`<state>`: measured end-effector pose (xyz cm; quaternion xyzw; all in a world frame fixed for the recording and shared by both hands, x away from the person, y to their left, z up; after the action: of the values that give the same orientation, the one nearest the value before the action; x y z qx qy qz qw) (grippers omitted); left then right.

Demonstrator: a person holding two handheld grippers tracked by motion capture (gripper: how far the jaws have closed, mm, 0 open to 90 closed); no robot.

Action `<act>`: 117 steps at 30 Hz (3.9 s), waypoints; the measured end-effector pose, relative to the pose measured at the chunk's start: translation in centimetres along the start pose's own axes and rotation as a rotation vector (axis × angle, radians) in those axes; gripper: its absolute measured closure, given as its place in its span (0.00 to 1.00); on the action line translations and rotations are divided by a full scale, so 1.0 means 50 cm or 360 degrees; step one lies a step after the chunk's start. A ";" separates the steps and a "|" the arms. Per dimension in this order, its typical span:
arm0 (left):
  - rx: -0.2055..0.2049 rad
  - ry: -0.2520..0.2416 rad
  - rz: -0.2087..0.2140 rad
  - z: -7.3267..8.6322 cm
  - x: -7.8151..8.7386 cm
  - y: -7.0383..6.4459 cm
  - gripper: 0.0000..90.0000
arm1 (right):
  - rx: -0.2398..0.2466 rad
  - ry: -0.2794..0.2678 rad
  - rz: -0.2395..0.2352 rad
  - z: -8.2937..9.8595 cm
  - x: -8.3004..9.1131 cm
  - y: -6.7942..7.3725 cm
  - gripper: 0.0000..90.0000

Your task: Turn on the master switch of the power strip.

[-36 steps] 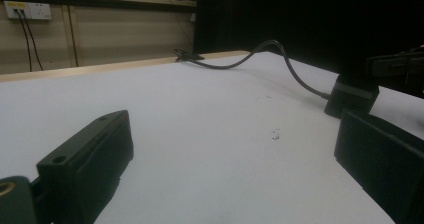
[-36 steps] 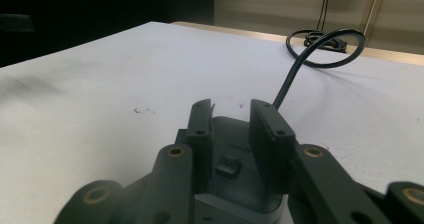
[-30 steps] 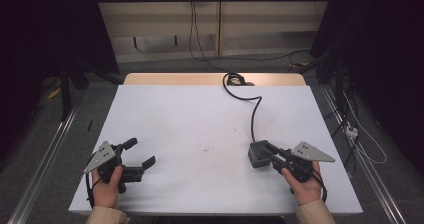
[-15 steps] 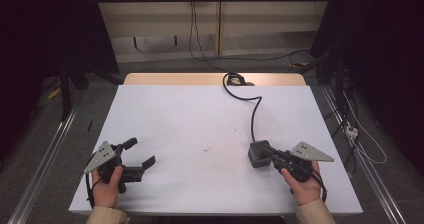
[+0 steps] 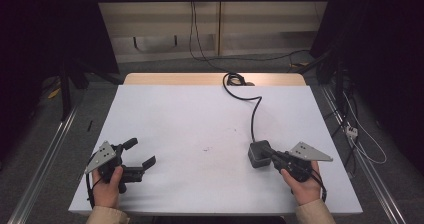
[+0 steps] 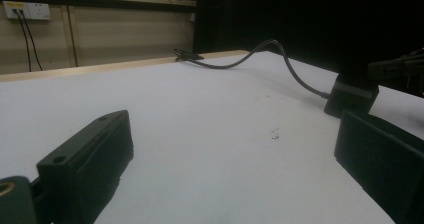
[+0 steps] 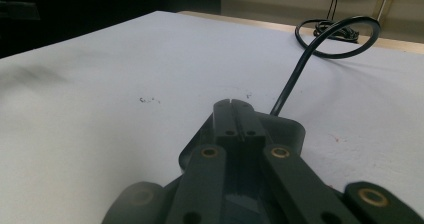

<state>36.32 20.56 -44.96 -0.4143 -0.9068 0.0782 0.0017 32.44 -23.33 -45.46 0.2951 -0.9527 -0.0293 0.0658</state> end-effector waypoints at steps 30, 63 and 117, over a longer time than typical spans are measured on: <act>0.0003 0.0000 0.0000 0.000 0.001 0.000 0.02 | 0.0065 0.0023 0.0026 0.009 -0.001 -0.003 1.00; -0.0003 0.0003 0.0004 0.000 0.001 -0.001 0.02 | 0.0058 0.0023 0.0034 0.014 -0.001 -0.003 1.00; 0.0003 0.0015 0.0016 0.005 -0.003 -0.007 0.02 | 0.0038 0.0044 0.0036 0.015 -0.001 -0.004 1.00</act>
<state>36.13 20.17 -45.13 -0.4191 -0.9047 0.0771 0.0059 32.48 -23.43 -46.21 0.2853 -0.9553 -0.0130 0.0757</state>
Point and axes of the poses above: each handheld gripper's, and its own axes: x roughly backward along the jaws, z roughly out of its underside, y roughly to its left, the point moved 5 cm from there along -x, roughly forward along the jaws, and after that the axes turned 13 degrees about -y, right-handed, at the moved point
